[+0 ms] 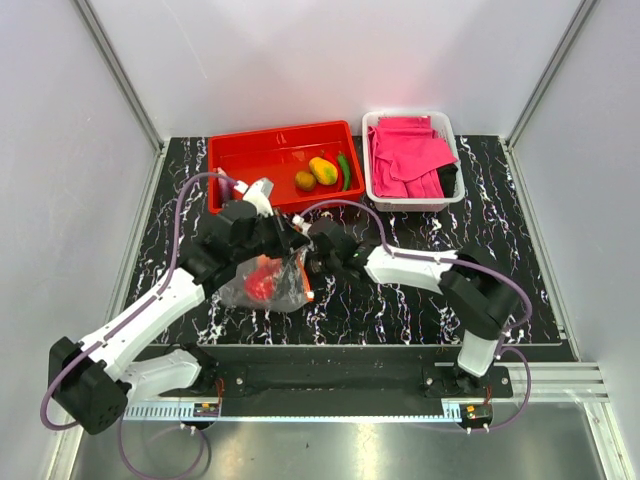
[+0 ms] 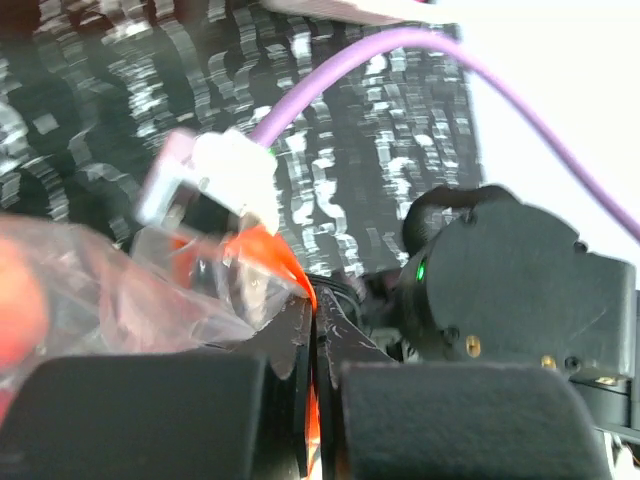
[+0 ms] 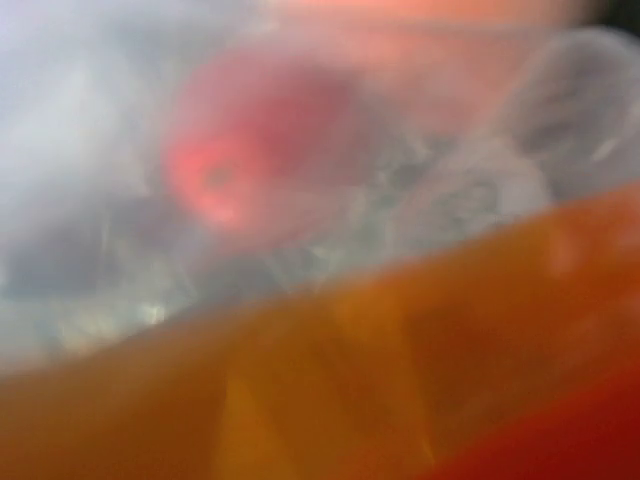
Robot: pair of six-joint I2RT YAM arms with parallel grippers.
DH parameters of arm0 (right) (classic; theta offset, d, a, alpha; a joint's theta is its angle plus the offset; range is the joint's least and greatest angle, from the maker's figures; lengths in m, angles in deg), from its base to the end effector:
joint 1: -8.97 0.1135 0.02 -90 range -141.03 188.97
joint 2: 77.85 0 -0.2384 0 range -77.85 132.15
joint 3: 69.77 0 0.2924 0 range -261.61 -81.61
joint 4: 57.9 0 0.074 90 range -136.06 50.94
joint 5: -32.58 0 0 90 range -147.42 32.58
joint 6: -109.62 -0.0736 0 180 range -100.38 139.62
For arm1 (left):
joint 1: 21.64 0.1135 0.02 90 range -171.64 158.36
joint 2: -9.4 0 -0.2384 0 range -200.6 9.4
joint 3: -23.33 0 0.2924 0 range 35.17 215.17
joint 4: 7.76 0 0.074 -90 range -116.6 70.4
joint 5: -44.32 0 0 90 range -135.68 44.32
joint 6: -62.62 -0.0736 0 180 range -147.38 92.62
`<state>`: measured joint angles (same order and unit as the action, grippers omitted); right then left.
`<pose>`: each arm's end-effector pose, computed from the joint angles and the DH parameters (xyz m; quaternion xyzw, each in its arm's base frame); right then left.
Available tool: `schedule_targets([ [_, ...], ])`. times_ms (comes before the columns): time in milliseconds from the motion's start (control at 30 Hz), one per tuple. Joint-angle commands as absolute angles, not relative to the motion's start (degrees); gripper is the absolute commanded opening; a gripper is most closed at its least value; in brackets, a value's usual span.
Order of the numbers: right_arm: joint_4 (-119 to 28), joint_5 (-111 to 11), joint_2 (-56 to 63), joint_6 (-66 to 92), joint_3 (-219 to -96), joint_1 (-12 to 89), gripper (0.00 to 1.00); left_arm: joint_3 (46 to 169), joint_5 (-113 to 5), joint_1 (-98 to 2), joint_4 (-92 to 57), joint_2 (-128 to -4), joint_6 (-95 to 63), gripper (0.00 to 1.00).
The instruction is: Open the zip-top bag and remove the fake food
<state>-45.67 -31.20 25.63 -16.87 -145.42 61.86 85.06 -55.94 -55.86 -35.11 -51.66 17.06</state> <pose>0.2403 0.3716 0.1187 -0.2207 0.8602 0.4353 0.1477 0.2637 -0.1952 0.2598 -0.0288 0.8486 -0.3902 0.3561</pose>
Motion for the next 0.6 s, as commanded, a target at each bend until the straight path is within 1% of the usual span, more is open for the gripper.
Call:
schedule_targets([
  [0, -52.6, -30.0, 19.2, -16.9, -143.0, 60.7, 0.73, 89.1, -57.6, -58.0, -28.3, -52.4, 16.3, 0.00],
  [167, -53.4, -30.1, 17.9, -17.2, -141.6, 60.4, 0.74, 85.1, -53.2, -58.2, -30.2, -49.2, 16.0, 0.00],
  [367, -51.2, -33.9, 16.7, -18.9, -138.6, 59.0, 0.79, 78.3, -48.1, -58.2, -34.5, -43.8, 16.2, 0.00],
  [400, -51.3, -34.9, 15.9, -19.4, -137.2, 58.5, 0.78, 77.5, -47.5, -58.2, -34.5, -42.2, 16.4, 0.00],
  [500, -55.9, -32.0, 15.7, -24.3, -135.1, 56.5, 0.67, 73.9, -47.3, -58.2, -33.5, -39.7, 18.1, 0.00],
  [533, -57.1, -31.5, 15.8, -25.8, -135.1, 56.3, 0.56, 72.9, -47.3, -58.2, -33.0, -39.0, 18.6, 0.00],
  [567, -59.0, -31.1, 15.9, -28.2, -135.0, 56.3, 0.52, 71.2, -47.4, -58.3, -31.5, -38.5, 19.6, 0.00],
])
